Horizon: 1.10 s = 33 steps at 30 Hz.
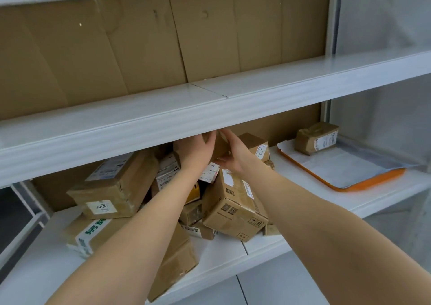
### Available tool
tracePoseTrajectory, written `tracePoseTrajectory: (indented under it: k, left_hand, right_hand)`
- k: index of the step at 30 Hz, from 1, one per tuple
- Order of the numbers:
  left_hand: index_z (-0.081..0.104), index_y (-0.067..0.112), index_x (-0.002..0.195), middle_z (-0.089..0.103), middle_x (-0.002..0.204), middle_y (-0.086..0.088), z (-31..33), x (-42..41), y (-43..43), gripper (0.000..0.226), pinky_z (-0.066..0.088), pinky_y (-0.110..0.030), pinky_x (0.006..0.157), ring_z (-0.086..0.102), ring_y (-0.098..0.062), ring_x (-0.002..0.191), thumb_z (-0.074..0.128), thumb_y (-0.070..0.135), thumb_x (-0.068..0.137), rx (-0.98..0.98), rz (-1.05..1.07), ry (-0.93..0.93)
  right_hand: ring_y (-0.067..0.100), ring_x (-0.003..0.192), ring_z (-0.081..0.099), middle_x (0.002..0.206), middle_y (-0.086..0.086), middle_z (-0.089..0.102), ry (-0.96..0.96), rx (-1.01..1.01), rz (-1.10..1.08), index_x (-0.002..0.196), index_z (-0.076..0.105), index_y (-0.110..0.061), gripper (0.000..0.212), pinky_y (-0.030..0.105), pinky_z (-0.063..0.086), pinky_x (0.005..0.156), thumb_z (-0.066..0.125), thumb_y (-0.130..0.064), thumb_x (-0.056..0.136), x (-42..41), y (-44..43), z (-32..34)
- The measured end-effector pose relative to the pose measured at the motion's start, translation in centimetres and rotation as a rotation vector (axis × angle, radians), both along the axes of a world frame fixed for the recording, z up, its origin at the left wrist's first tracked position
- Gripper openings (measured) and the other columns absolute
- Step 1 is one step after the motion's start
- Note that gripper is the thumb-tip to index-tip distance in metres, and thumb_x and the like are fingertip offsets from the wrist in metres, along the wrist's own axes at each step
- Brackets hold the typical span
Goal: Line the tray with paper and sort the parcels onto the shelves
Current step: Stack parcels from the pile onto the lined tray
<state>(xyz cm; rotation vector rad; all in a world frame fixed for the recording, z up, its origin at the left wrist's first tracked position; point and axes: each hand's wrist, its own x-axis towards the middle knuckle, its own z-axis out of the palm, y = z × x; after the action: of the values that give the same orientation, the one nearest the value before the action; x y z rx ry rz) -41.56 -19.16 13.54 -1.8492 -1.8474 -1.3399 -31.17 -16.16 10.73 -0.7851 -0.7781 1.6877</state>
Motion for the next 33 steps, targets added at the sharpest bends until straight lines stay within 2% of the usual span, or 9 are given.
tracePoseTrajectory:
  k: [4, 8, 12, 15, 17, 20, 25, 29, 33]
  left_hand:
    - [0.060, 0.018, 0.119, 0.063, 0.112, -0.003, -0.1, 2.7, -0.2, 0.032, 0.050, -0.035, 0.082, 0.059, -0.022, 0.103, 0.045, 0.035, 0.096, 0.070, -0.182, 0.199]
    - [0.067, 0.018, 0.111, 0.065, 0.113, 0.001, -0.7, 6.3, -0.5, 0.025, 0.047, -0.033, 0.089, 0.057, -0.019, 0.106, 0.050, 0.025, 0.094, 0.114, -0.418, 0.209]
    - [0.066, 0.014, 0.095, 0.062, 0.105, 0.000, -1.3, 10.7, -0.5, 0.017, 0.049, -0.033, 0.081, 0.059, -0.018, 0.096, 0.050, 0.020, 0.093, 0.122, -0.588, 0.263]
    - [0.059, 0.016, 0.104, 0.057, 0.107, -0.001, -2.1, 13.6, 0.2, 0.018, 0.049, -0.036, 0.078, 0.060, -0.021, 0.091, 0.047, 0.025, 0.094, 0.107, -0.547, 0.222]
    - [0.052, 0.017, 0.119, 0.054, 0.119, -0.004, -2.7, 15.3, 1.1, 0.029, 0.049, -0.043, 0.086, 0.059, -0.026, 0.101, 0.047, 0.032, 0.094, 0.056, -0.399, 0.088]
    - [0.035, 0.018, 0.140, 0.043, 0.140, -0.009, -3.0, 18.0, 2.8, 0.060, 0.043, -0.049, 0.100, 0.047, -0.031, 0.124, 0.051, 0.049, 0.091, -0.285, -0.262, -0.305]
    - [0.034, 0.017, 0.143, 0.048, 0.137, -0.007, -4.3, 23.5, 3.5, 0.098, 0.042, -0.048, 0.099, 0.048, -0.031, 0.122, 0.065, 0.071, 0.067, -0.819, -0.424, -0.992]
    - [0.049, 0.018, 0.124, 0.069, 0.107, -0.006, -5.6, 28.6, 3.7, 0.073, 0.057, -0.048, 0.071, 0.067, -0.030, 0.095, 0.076, 0.056, 0.068, -0.952, -0.673, -1.168]
    - [0.048, 0.017, 0.129, 0.061, 0.117, -0.014, -6.1, 32.1, 4.6, 0.074, 0.056, -0.049, 0.080, 0.060, -0.033, 0.103, 0.081, 0.045, 0.068, -0.945, -0.676, -1.211]
  right_hand:
    - [0.026, 0.103, 0.065, 0.111, 0.004, 0.068, -0.076, 0.035, -0.044, 0.115, 0.065, -0.022, 0.062, 0.048, 0.057, 0.084, 0.072, -0.064, 0.070, 2.7, -0.2, -0.2]
    - [0.020, 0.092, 0.068, 0.095, 0.002, 0.074, -0.034, -0.004, -0.053, 0.107, 0.066, -0.023, 0.059, 0.038, 0.057, 0.066, 0.067, -0.071, 0.072, 7.1, -0.5, -0.1]
    - [0.029, 0.107, 0.063, 0.113, 0.011, 0.069, 0.010, -0.059, -0.041, 0.119, 0.063, -0.017, 0.071, 0.047, 0.054, 0.086, 0.070, -0.068, 0.070, 11.9, -1.0, -0.8]
    - [0.028, 0.089, 0.070, 0.088, 0.012, 0.075, 0.034, -0.113, -0.095, 0.109, 0.064, -0.014, 0.057, 0.041, 0.059, 0.073, 0.073, -0.056, 0.071, 15.6, -1.6, -1.8]
    - [0.029, 0.083, 0.069, 0.079, 0.012, 0.075, 0.057, -0.163, -0.193, 0.100, 0.062, -0.015, 0.051, 0.038, 0.059, 0.064, 0.075, -0.053, 0.069, 18.3, -1.9, -2.4]
    - [0.030, 0.092, 0.064, 0.098, 0.012, 0.067, 0.069, -0.216, -0.313, 0.101, 0.059, -0.017, 0.052, 0.040, 0.057, 0.066, 0.076, -0.054, 0.067, 22.7, -2.0, -3.4]
    - [0.029, 0.087, 0.065, 0.084, 0.012, 0.072, 0.119, -0.246, -0.368, 0.097, 0.059, -0.016, 0.052, 0.039, 0.056, 0.061, 0.076, -0.055, 0.067, 27.9, -2.1, -4.5]
    - [0.031, 0.092, 0.054, 0.102, 0.011, 0.056, 0.131, -0.295, -0.379, 0.099, 0.049, -0.013, 0.059, 0.048, 0.048, 0.076, 0.072, -0.060, 0.070, 31.9, -2.1, -5.3]
    - [0.033, 0.111, 0.050, 0.110, 0.011, 0.055, 0.077, -0.289, -0.342, 0.121, 0.042, -0.014, 0.075, 0.054, 0.035, 0.106, 0.072, -0.061, 0.071, 35.8, -1.8, -6.3]
